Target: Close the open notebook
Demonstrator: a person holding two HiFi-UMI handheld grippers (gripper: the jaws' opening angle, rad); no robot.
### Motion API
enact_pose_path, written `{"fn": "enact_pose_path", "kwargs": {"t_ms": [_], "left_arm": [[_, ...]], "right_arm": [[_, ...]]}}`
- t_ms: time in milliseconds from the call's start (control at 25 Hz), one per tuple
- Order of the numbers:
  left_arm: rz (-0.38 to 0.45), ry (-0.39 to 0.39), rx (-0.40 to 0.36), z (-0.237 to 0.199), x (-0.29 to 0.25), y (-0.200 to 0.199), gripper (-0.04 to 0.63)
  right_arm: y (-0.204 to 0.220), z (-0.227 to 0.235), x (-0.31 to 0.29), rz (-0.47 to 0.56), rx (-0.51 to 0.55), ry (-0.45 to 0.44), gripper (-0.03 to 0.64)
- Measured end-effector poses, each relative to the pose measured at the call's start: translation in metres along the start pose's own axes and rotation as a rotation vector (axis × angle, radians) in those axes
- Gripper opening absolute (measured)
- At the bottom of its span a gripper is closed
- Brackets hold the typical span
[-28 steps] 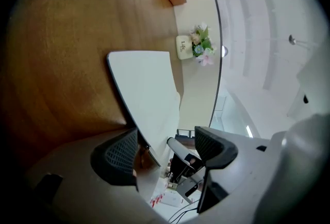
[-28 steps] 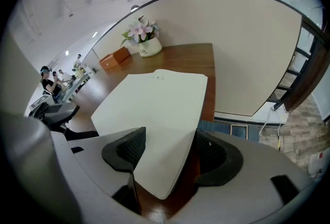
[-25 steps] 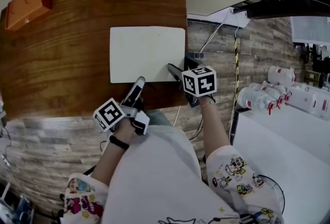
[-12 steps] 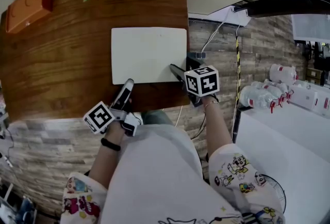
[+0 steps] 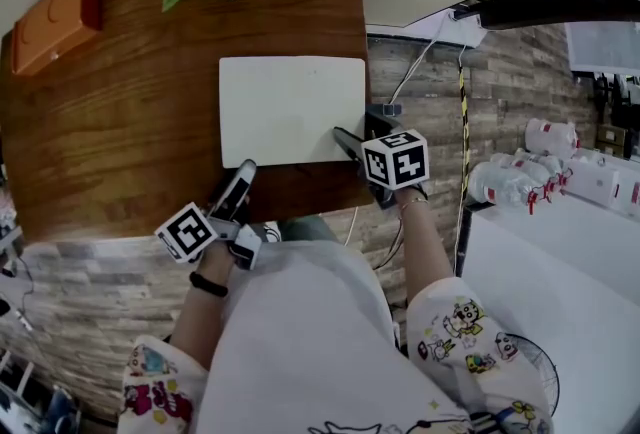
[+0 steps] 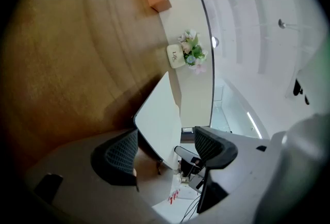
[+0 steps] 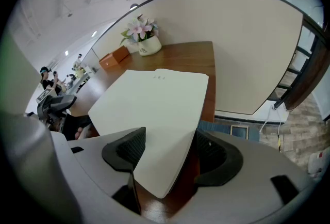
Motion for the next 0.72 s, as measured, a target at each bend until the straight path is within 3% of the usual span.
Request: {"fn": "enact_pose_path", "kwargs": {"t_ms": [320, 440, 600, 720], "left_arm": [[-0.039, -0.07, -0.092, 0.0, 0.009, -0.021, 0.322], [-0.015, -0.044, -0.103, -0.002, 0.011, -0.036, 0.322], [-0.075, -0.04, -0.146, -0.003, 0.006, -0.056, 0.321], [-0.105, -0.044, -0.112, -0.003, 0.006, -0.062, 0.321]], "right_arm": [[0.0, -0.001, -0.001, 0.005, -0.016, 0.002, 0.273], [0.0, -0.001, 0.0, 0.005, -0.015, 0.001, 0.273], [0.0, 0.0, -0.001, 0.015, -0.034, 0.004, 0.272], [0.001, 0.0, -0.001, 0.019, -0.041, 0.005, 0.272]]}}
Point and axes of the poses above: the fingertips, and each gripper's own axes: x backward along the fingers, z to its right, y out of its underside, the point moved 10 cm from there along x, backward along the fingers, and after that the axes turned 15 degrees about -z, right-handed, at the moved point
